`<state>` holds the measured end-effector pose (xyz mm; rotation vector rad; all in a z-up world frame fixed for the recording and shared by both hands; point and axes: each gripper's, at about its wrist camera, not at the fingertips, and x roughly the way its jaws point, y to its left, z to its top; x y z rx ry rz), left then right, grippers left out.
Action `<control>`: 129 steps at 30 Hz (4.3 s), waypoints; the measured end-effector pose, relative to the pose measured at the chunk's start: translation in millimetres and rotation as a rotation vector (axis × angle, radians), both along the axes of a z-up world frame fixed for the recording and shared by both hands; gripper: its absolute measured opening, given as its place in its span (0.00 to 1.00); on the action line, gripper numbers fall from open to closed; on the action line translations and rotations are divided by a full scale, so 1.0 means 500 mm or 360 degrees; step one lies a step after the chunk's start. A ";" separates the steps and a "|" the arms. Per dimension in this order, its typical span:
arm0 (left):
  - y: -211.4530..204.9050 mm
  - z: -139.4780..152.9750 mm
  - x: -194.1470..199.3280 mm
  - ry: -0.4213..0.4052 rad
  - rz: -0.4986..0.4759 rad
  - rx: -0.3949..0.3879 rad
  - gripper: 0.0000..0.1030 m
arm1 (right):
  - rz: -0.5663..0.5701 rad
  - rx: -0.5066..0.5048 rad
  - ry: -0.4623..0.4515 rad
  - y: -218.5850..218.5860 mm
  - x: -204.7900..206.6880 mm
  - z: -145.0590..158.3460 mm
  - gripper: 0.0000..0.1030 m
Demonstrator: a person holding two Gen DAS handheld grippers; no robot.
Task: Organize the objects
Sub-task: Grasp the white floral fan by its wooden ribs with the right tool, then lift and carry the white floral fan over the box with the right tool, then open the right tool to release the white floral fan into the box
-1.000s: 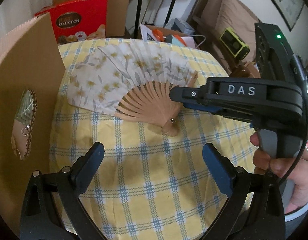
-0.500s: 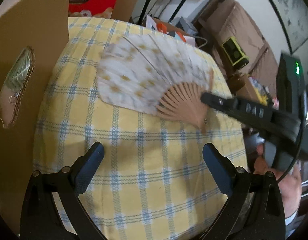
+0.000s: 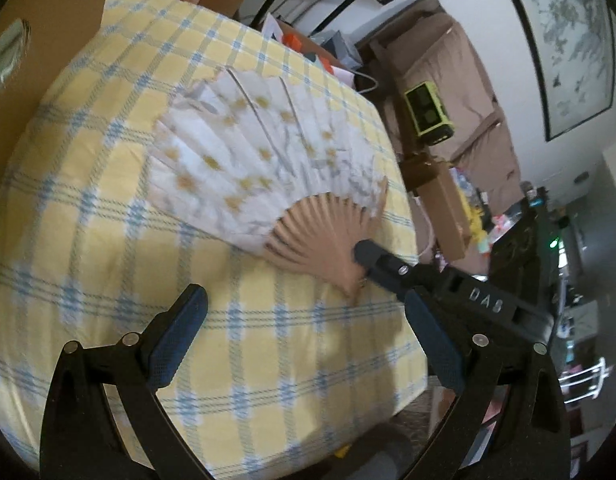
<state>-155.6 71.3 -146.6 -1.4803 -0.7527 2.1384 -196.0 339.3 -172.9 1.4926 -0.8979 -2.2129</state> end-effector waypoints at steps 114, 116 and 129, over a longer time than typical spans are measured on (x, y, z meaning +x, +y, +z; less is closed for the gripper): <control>-0.574 0.161 0.045 0.0170 0.0556 -0.0145 0.35 | 0.0546 0.0003 0.0251 -0.619 0.064 0.182 0.22; -0.580 0.164 0.049 0.0181 0.0575 -0.0148 0.36 | 0.0550 0.0039 0.0263 -0.616 0.066 0.186 0.30; -0.574 0.206 0.091 0.0318 0.0609 -0.0331 0.59 | 0.0603 0.0254 0.0408 -0.614 0.074 0.230 0.43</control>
